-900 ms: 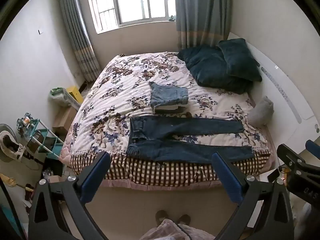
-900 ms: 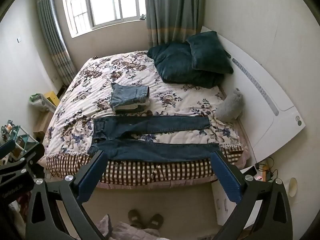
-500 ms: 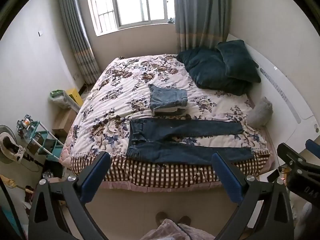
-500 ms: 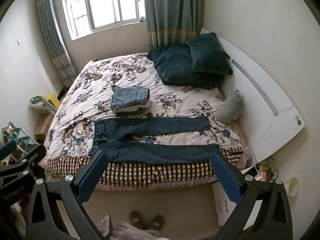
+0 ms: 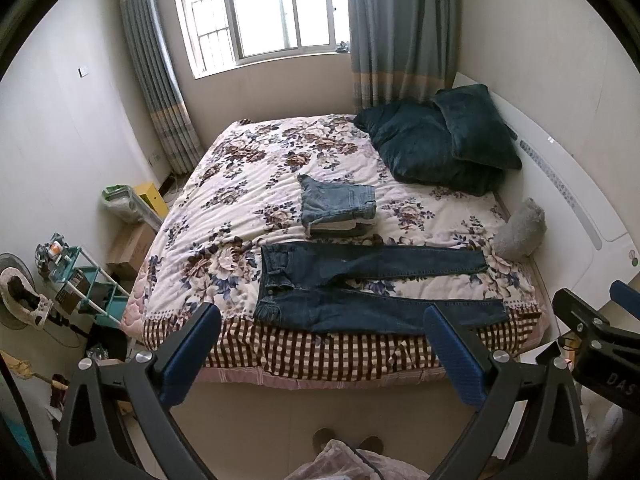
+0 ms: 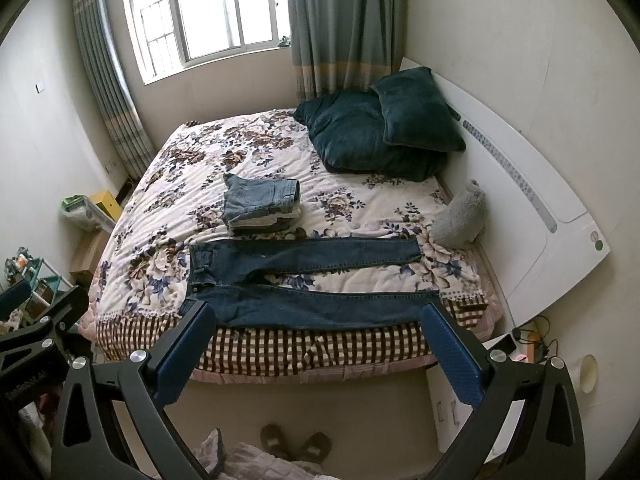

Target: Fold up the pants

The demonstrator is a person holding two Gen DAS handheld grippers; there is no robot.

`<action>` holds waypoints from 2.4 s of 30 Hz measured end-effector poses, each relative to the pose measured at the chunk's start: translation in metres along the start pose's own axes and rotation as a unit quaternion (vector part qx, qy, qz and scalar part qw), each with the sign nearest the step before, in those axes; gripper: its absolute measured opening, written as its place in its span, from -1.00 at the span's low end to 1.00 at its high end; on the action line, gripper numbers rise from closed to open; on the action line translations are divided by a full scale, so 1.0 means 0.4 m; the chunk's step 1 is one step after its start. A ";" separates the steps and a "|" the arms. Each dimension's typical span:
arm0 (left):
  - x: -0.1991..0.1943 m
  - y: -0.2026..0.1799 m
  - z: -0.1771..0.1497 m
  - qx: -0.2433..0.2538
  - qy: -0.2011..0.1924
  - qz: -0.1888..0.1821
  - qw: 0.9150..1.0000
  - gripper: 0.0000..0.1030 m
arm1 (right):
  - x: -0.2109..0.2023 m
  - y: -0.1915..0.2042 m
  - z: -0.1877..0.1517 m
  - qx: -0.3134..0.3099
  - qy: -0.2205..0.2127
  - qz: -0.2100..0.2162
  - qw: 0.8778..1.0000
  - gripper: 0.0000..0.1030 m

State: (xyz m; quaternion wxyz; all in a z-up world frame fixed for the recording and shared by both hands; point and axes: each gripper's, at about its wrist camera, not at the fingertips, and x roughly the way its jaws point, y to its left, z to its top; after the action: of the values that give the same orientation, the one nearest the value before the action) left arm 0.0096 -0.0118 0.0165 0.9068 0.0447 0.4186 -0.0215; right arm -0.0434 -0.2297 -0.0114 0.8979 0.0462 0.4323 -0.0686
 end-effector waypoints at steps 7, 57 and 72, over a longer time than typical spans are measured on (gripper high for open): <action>-0.005 -0.003 0.003 0.003 -0.002 -0.003 1.000 1.00 | 0.004 0.006 0.000 0.000 -0.002 -0.001 1.000 1.00; -0.015 -0.030 0.003 0.002 -0.007 -0.002 1.000 1.00 | -0.037 -0.025 0.047 0.003 -0.002 0.003 1.000 1.00; 0.147 -0.041 0.010 -0.024 -0.007 0.041 0.999 1.00 | 0.200 -0.053 0.036 0.009 0.023 -0.010 1.000 1.00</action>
State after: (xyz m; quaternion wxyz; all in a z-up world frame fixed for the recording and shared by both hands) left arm 0.0495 -0.0284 -0.0266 0.9106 0.0403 0.4105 0.0258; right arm 0.0138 -0.2593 -0.0656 0.8866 0.0510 0.4526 -0.0805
